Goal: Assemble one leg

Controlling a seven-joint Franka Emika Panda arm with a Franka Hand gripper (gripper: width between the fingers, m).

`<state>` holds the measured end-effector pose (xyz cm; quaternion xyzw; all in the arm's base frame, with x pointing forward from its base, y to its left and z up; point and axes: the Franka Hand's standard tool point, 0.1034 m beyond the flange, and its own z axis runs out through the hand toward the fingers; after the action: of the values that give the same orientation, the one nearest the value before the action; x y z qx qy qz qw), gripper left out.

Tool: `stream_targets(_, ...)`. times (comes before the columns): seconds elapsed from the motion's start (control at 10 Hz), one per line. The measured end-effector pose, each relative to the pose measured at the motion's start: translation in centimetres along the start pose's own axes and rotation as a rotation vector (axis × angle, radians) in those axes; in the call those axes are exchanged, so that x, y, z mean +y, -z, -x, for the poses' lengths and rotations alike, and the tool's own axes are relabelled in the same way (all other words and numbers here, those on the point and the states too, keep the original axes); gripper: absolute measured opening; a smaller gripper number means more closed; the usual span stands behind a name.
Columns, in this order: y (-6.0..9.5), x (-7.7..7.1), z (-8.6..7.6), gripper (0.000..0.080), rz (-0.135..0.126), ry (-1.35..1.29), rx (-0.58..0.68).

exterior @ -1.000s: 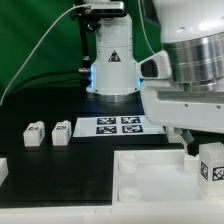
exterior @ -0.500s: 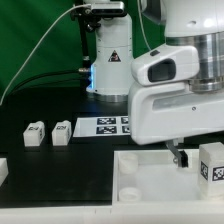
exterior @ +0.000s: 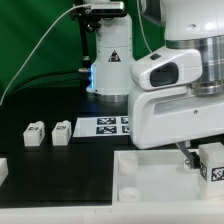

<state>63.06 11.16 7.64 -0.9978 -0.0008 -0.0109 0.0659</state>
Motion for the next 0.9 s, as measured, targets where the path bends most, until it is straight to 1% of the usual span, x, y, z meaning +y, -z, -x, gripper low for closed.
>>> stream_targets(0.1, 0.0, 0.07, -0.01, 0.0292, 0.0, -0.078, 0.0)
stream_targets(0.2, 0.01, 0.11, -0.01, 0.0292, 0.0, -0.137, 0.0)
stream_targets(0.3, 0.07, 0.21, -0.03, 0.0292, -0.004, -0.322, 0.004)
stream_targets(0.5, 0.17, 0.39, 0.38, 0.0292, -0.015, -0.777, 0.018)
stream_targets(0.6, 0.06, 0.22, 0.53, 0.0292, -0.027, -1.015, 0.008)
stream_targets(0.7, -0.11, 0.14, 0.64, 0.0293, -0.052, -1.234, -0.009)
stream_targets(0.8, -0.16, -0.17, 0.71, 0.0294, -0.063, -1.38, -0.021)
stream_targets(0.9, -0.14, -0.58, 0.68, 0.0294, -0.067, -1.485, -0.027)
